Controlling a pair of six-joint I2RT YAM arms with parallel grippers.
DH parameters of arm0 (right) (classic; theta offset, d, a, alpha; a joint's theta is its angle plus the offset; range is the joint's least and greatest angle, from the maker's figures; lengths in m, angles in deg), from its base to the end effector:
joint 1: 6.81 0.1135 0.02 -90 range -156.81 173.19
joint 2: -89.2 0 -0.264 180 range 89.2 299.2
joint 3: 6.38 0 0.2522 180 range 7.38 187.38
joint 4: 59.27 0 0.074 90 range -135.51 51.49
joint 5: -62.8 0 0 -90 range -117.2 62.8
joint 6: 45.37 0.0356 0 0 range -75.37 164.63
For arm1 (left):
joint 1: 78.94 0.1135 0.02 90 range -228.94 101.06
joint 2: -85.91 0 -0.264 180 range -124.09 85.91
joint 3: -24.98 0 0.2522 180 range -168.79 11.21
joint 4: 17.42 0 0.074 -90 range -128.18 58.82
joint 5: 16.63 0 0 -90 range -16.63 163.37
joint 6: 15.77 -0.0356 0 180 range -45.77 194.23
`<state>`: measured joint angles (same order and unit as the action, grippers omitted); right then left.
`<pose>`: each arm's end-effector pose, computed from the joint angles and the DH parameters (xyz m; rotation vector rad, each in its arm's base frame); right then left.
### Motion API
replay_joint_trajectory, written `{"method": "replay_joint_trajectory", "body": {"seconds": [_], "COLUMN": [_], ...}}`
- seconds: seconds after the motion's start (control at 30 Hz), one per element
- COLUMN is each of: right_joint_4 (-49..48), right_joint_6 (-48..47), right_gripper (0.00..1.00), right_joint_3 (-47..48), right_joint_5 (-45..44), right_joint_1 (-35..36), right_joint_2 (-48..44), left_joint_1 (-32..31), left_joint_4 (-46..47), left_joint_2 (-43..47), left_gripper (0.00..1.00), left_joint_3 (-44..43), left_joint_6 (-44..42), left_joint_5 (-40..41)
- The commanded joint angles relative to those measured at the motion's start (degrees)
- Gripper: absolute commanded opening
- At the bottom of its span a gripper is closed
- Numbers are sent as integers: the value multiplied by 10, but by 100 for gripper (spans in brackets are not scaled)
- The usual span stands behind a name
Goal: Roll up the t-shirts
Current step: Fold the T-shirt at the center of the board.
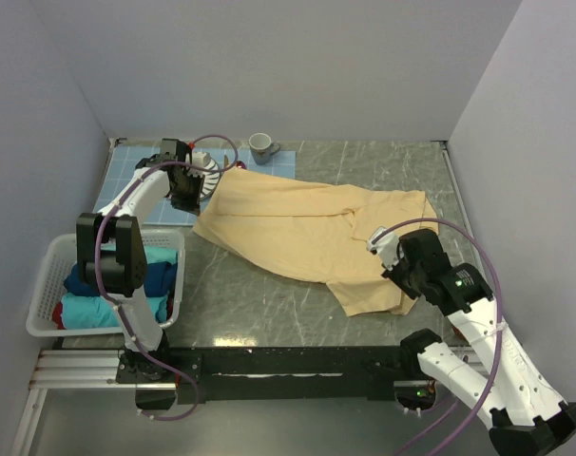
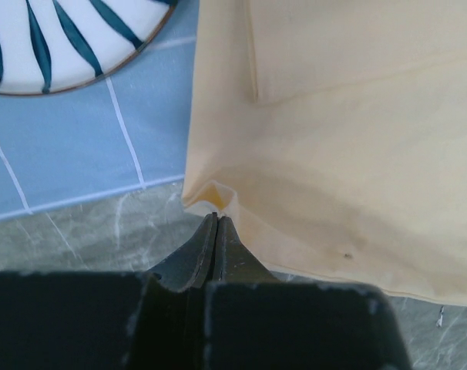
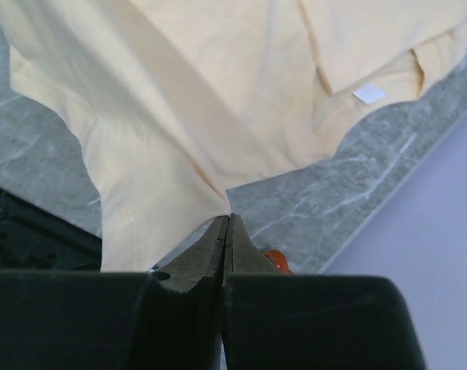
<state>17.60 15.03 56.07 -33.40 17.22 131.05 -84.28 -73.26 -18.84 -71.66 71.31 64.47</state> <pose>0.1113 0.0454 0.2874 -1.1144 2.2977 -0.1757 0.3827 -0.0413 0.2351 0.2413 2.6717 -0.2218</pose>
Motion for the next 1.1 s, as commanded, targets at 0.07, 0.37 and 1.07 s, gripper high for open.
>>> {"method": "replay_joint_trajectory", "body": {"seconds": [0.07, 0.37, 1.07], "right_joint_4": [-69, -121, -179], "right_joint_6": [6, 3, 6], "right_gripper": [0, 0, 0], "right_joint_3": [14, 54, 106], "right_joint_5": [-26, -3, 25], "right_joint_1": [-74, -179, -269], "right_joint_2": [-12, 62, 213], "left_joint_1": [-6, -6, -34], "left_joint_4": [-29, -28, -17], "left_joint_2": [-39, -78, -208], "left_gripper": [1, 1, 1], "left_joint_3": [-72, -126, -308], "left_joint_6": [-9, -5, 1], "left_joint_5": [2, -9, 1]}}
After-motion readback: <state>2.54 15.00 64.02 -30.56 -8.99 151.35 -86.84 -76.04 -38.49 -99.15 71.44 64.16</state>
